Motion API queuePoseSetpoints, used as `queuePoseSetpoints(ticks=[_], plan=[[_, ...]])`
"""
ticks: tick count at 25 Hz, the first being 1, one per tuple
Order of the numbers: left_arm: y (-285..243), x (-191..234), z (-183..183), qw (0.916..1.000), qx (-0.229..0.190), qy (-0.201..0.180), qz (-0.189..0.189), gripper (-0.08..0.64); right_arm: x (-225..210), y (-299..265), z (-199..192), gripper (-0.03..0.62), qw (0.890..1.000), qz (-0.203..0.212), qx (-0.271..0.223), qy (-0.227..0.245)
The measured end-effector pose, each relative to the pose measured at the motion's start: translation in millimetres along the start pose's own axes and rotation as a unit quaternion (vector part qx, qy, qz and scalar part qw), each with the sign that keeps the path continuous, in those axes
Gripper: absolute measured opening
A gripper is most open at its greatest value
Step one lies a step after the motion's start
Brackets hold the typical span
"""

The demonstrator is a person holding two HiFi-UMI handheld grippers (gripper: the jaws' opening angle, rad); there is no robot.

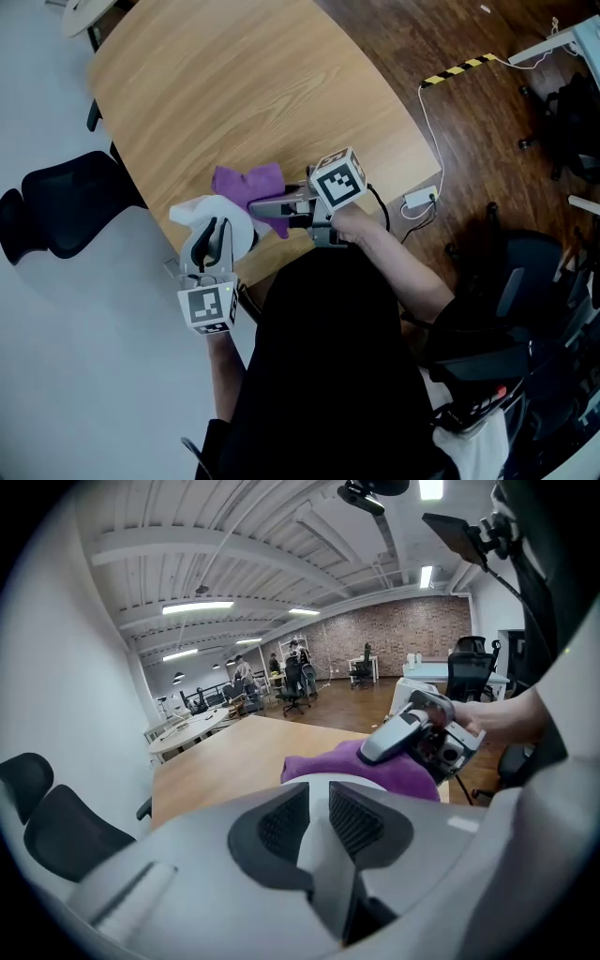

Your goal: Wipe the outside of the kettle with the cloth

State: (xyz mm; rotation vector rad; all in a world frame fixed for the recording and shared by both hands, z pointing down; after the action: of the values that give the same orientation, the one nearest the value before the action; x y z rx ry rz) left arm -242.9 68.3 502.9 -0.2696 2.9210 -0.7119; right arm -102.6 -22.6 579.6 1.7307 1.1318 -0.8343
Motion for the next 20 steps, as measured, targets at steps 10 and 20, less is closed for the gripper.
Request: queuePoseSetpoints(ticks=[10, 20], plan=[[-3.1, -4.8, -0.4, 1.0, -0.001, -0.002, 0.007, 0.166, -128.5, 44.5, -83.2, 0.021, 0.983, -0.16, 0.023, -0.091], [2.5, 5.4, -7.1, 0.9996, -0.001, 0.017, -0.023, 0.173, -132.0, 51.1, -122.3, 0.021, 0.958, -0.251, 0.059, -0.123]])
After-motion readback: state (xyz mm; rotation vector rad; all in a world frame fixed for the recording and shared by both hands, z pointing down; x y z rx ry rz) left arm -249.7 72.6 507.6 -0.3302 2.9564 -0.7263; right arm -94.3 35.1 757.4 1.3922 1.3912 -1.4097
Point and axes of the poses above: the fingertips, and each gripper's own axes: y backward along the fingers, x to its left, z out of its top, the point moved 8 cm from there along y, backward along the fingers, and after that the axes turned 9 degrees about y, right-handed, at the moved point
